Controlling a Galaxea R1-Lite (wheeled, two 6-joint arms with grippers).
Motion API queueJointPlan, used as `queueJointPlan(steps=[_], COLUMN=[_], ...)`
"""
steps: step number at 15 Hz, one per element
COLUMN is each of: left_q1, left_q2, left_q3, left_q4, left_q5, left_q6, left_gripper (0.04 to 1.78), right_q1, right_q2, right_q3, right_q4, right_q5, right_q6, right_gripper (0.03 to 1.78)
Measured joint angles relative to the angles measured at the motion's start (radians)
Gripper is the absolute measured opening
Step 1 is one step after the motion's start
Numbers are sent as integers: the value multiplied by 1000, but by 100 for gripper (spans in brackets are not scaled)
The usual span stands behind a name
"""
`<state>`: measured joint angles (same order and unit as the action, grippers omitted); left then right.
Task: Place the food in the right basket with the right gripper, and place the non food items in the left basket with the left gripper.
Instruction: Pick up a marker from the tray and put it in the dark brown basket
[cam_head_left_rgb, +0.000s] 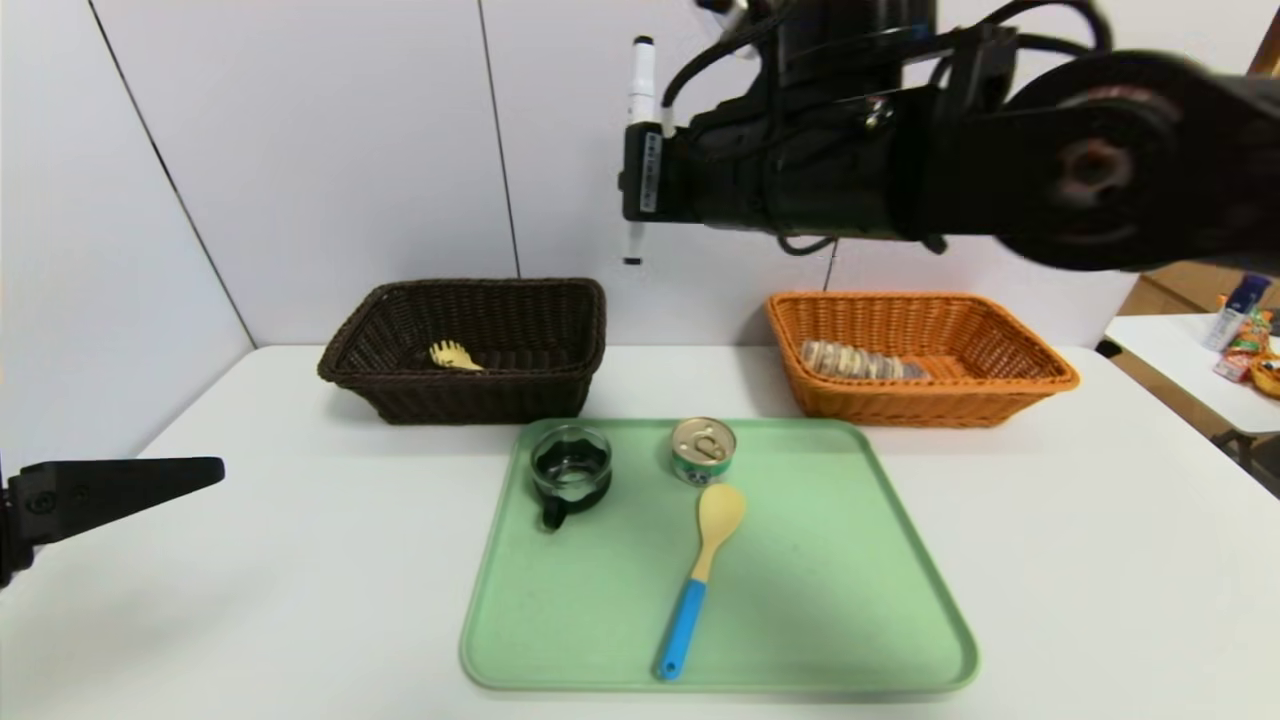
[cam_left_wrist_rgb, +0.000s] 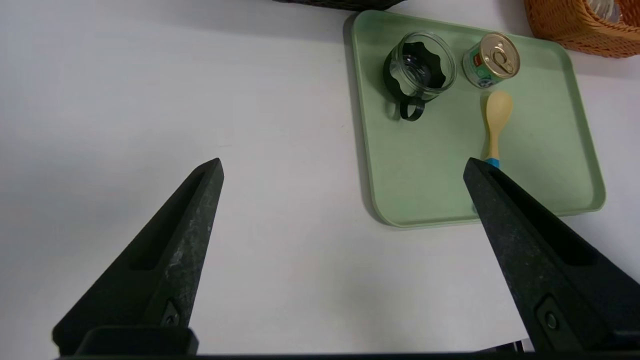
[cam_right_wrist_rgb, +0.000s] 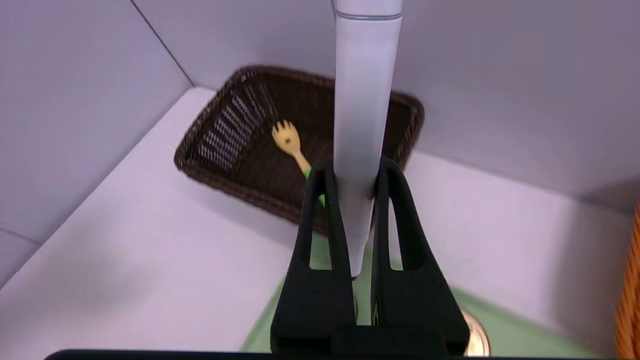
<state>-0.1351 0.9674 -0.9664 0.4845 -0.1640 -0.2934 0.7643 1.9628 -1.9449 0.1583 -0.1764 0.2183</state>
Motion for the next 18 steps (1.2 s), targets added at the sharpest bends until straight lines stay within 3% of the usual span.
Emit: queueJointPlan(steps=[3,9,15,18], left_q1=[0,0,0,0], left_q2=[-27,-78,-131,-153], left_q3=[11,42,44,45], left_q4=[2,26,99,131], left_q5=[2,7,7,7], left_q6=[1,4,4,5], left_gripper=[169,169,169,169], right_q1=[4,-10,-19,-22], right_q2=[111,283,386,426], right_q3=[-6,-9,-8,-8], right_q4=[-164,-437,-579,-597], right_q5=[0,21,19,16], right_q6=[-64,-68,-63,-61], right_gripper=[15,15,15,15])
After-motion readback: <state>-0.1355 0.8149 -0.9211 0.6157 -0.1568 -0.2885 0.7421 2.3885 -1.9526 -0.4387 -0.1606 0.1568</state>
